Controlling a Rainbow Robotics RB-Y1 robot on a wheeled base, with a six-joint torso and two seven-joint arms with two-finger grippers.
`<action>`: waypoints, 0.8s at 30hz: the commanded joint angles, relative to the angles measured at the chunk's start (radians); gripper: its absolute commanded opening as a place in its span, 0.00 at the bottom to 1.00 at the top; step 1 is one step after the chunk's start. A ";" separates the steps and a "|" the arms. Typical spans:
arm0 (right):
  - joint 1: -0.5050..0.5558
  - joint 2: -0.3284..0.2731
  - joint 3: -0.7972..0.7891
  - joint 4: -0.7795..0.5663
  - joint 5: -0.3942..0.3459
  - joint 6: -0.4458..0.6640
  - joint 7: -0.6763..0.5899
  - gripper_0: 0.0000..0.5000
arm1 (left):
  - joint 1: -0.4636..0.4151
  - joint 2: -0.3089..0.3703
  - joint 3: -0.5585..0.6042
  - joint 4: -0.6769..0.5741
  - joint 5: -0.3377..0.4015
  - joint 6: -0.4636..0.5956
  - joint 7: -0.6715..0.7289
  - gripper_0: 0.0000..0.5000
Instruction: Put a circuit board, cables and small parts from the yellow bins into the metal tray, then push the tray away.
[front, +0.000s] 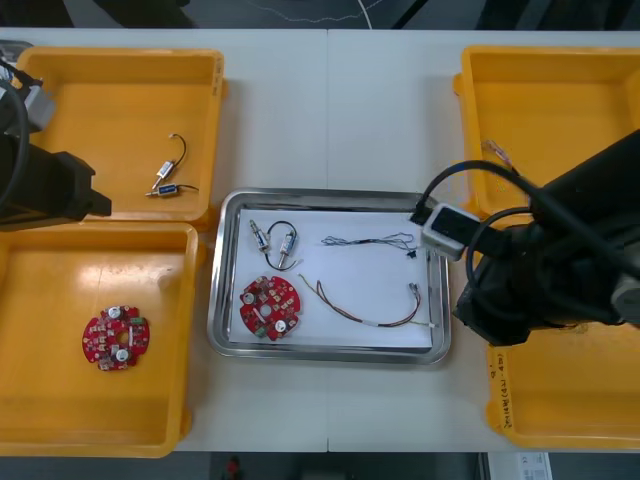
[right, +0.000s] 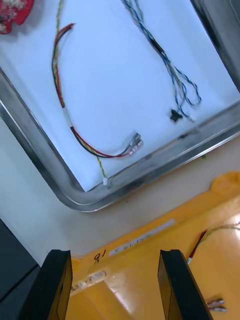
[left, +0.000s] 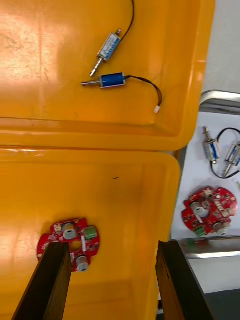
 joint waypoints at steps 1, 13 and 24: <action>-0.139 0.067 0.167 0.038 0.045 0.001 0.000 1.00 | 0.052 0.053 0.053 -0.019 -0.031 0.006 -0.041 1.00; -0.325 0.211 0.432 0.236 0.079 -0.102 0.042 1.00 | 0.132 0.087 0.111 -0.015 -0.048 0.006 -0.092 1.00; -0.414 0.252 0.652 0.346 0.142 -0.260 0.147 1.00 | 0.164 0.095 0.122 0.004 -0.105 0.006 -0.136 1.00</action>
